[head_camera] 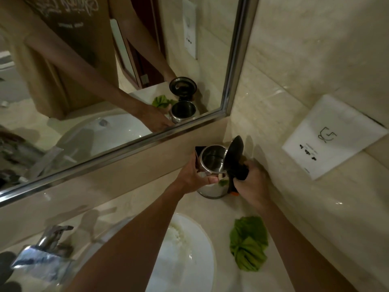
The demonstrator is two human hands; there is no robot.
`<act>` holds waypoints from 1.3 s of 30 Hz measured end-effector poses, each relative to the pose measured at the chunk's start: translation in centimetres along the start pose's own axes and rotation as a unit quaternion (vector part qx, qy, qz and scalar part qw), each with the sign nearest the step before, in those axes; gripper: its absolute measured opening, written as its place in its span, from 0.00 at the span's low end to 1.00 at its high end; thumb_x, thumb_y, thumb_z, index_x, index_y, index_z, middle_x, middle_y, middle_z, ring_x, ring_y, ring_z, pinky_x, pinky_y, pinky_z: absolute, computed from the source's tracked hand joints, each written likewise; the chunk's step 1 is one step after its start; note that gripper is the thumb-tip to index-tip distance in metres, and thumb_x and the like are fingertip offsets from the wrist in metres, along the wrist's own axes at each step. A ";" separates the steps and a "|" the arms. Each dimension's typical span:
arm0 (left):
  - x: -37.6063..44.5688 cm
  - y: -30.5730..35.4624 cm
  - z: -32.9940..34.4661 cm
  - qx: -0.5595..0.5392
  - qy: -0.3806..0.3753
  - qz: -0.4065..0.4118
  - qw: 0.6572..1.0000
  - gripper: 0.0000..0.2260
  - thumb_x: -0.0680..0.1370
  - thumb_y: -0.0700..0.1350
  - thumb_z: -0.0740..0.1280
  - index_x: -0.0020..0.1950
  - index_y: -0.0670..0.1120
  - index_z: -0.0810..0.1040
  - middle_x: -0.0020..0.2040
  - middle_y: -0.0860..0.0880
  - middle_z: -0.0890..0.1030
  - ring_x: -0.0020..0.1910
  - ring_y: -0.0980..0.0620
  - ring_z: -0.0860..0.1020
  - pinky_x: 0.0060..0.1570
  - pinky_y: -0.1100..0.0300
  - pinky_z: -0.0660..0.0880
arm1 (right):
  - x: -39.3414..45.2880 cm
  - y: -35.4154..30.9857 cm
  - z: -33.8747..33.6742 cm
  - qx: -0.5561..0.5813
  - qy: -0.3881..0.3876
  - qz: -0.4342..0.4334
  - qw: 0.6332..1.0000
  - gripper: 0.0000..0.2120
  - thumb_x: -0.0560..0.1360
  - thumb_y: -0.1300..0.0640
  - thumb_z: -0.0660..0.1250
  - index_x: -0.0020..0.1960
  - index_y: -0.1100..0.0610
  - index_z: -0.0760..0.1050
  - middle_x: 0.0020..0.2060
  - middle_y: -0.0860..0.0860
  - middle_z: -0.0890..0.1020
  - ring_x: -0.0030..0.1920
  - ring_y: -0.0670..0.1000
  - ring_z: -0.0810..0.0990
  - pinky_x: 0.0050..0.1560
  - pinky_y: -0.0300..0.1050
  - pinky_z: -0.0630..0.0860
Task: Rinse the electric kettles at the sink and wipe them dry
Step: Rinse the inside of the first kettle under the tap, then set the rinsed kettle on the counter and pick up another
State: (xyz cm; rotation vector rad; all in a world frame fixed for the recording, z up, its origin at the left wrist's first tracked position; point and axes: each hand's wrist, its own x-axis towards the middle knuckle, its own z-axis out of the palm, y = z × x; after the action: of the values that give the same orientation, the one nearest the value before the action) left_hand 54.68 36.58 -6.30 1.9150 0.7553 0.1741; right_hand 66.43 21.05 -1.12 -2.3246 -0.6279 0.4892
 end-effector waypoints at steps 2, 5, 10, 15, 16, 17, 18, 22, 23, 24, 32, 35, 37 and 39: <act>-0.5 0.3 0.2 0.002 0.017 -0.015 1.000 0.43 0.59 0.62 0.80 0.69 0.60 0.64 0.62 0.58 0.75 0.60 0.57 0.76 0.60 0.51 0.77 | -0.7 -0.6 0.2 -0.003 0.022 -0.049 0.999 0.34 0.68 0.61 0.77 0.69 0.54 0.66 0.65 0.55 0.75 0.66 0.57 0.75 0.65 0.55 0.74; -1.9 1.3 0.3 0.025 0.041 -0.033 0.998 0.42 0.64 0.60 0.79 0.72 0.58 0.63 0.64 0.55 0.75 0.62 0.56 0.75 0.62 0.56 0.74 | -1.6 -1.6 0.8 -0.036 0.052 -0.143 0.988 0.51 0.68 0.53 0.77 0.80 0.50 0.48 0.74 0.59 0.63 0.72 0.60 0.66 0.72 0.57 0.65; -4.4 1.5 -0.6 0.106 0.048 -0.065 0.991 0.39 0.76 0.51 0.71 0.80 0.46 0.53 0.78 0.44 0.62 0.75 0.45 0.63 0.69 0.56 0.63 | -1.5 -3.6 1.3 -0.155 0.041 -0.230 0.960 0.40 0.77 0.37 0.63 0.80 0.42 0.43 0.79 0.59 0.53 0.76 0.61 0.58 0.73 0.57 0.61; -6.9 0.7 -2.8 0.149 0.060 -0.086 0.983 0.28 0.78 0.47 0.69 0.75 0.42 0.63 0.70 0.41 0.72 0.69 0.44 0.71 0.65 0.56 0.68 | -0.2 -5.1 2.3 -0.244 -0.058 -0.216 0.944 0.34 0.79 0.32 0.52 0.80 0.38 0.42 0.80 0.59 0.49 0.79 0.62 0.51 0.76 0.62 0.53; -7.6 0.4 -3.3 0.150 0.066 -0.086 0.983 0.25 0.78 0.46 0.69 0.72 0.41 0.66 0.67 0.41 0.74 0.67 0.44 0.72 0.63 0.56 0.70 | 0.1 -5.3 2.4 -0.258 -0.071 -0.207 0.941 0.34 0.79 0.32 0.52 0.80 0.39 0.43 0.80 0.59 0.49 0.79 0.62 0.50 0.76 0.63 0.52; -8.3 0.2 -3.8 0.152 0.069 -0.090 0.982 0.22 0.78 0.45 0.69 0.70 0.41 0.68 0.65 0.41 0.75 0.65 0.44 0.74 0.61 0.55 0.71 | 0.2 -5.6 2.4 -0.272 -0.084 -0.199 0.938 0.34 0.79 0.32 0.51 0.80 0.39 0.43 0.79 0.59 0.49 0.79 0.62 0.50 0.76 0.64 0.52; -9.0 0.0 -4.4 0.157 0.070 -0.095 0.980 0.20 0.79 0.45 0.68 0.69 0.41 0.69 0.64 0.42 0.76 0.63 0.44 0.75 0.60 0.55 0.73 | 0.3 -5.9 2.3 -0.283 -0.096 -0.190 0.935 0.34 0.79 0.32 0.51 0.80 0.39 0.44 0.79 0.60 0.49 0.79 0.63 0.49 0.76 0.65 0.51; -11.9 -1.0 -6.2 0.175 0.080 -0.111 0.975 0.14 0.79 0.45 0.67 0.64 0.43 0.74 0.59 0.44 0.78 0.58 0.45 0.76 0.56 0.56 0.74 | 0.8 -7.0 2.1 -0.358 -0.175 -0.152 0.905 0.33 0.79 0.31 0.47 0.80 0.40 0.43 0.80 0.60 0.45 0.79 0.62 0.45 0.76 0.66 0.47; -12.7 -1.1 -6.6 0.181 0.082 -0.109 0.974 0.13 0.79 0.45 0.67 0.62 0.43 0.75 0.57 0.44 0.78 0.56 0.46 0.76 0.55 0.56 0.74 | 0.7 -7.3 2.1 -0.369 -0.185 -0.142 0.900 0.33 0.79 0.31 0.47 0.80 0.40 0.43 0.80 0.60 0.45 0.79 0.62 0.45 0.76 0.66 0.46; -13.4 -1.2 -7.0 0.184 0.083 -0.110 0.973 0.12 0.79 0.45 0.67 0.61 0.44 0.75 0.56 0.45 0.78 0.54 0.47 0.77 0.54 0.56 0.74 | 0.6 -7.6 2.3 -0.371 -0.182 -0.135 0.901 0.33 0.80 0.32 0.47 0.81 0.42 0.45 0.80 0.61 0.46 0.79 0.63 0.45 0.76 0.66 0.46; -21.2 -2.8 -11.2 0.216 0.119 -0.135 0.960 0.07 0.78 0.44 0.67 0.54 0.44 0.80 0.51 0.47 0.82 0.47 0.50 0.78 0.47 0.61 0.72 | -8.0 -11.7 7.0 -0.312 -0.161 -0.241 0.905 0.22 0.79 0.45 0.58 0.66 0.57 0.73 0.68 0.59 0.71 0.69 0.61 0.68 0.71 0.59 0.62; -25.0 -3.3 -13.0 0.215 0.146 -0.145 0.955 0.05 0.77 0.42 0.67 0.50 0.43 0.81 0.49 0.46 0.82 0.46 0.48 0.79 0.47 0.60 0.73 | -12.9 -13.6 9.5 -0.278 -0.205 -0.290 0.892 0.21 0.80 0.44 0.58 0.62 0.57 0.76 0.62 0.57 0.77 0.63 0.59 0.75 0.62 0.52 0.70; -27.6 -3.8 -14.3 0.222 0.159 -0.152 0.950 0.04 0.77 0.42 0.67 0.48 0.43 0.80 0.48 0.46 0.82 0.44 0.49 0.78 0.45 0.59 0.73 | -16.3 -14.6 11.0 -0.272 -0.227 -0.317 0.880 0.20 0.80 0.43 0.58 0.61 0.56 0.76 0.60 0.56 0.77 0.61 0.57 0.76 0.59 0.51 0.71; -30.4 -4.5 -15.7 0.238 0.177 -0.155 0.942 0.05 0.77 0.42 0.67 0.48 0.42 0.81 0.46 0.45 0.83 0.45 0.47 0.79 0.45 0.59 0.71 | -19.6 -15.5 12.5 -0.264 -0.252 -0.333 0.870 0.20 0.80 0.42 0.58 0.59 0.56 0.77 0.58 0.55 0.77 0.58 0.58 0.77 0.56 0.50 0.73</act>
State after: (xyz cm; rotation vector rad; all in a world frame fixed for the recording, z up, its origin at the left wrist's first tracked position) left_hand 21.84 32.44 3.39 2.2084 1.4368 0.1486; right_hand 39.59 26.76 4.12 -2.2304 -1.9389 0.6441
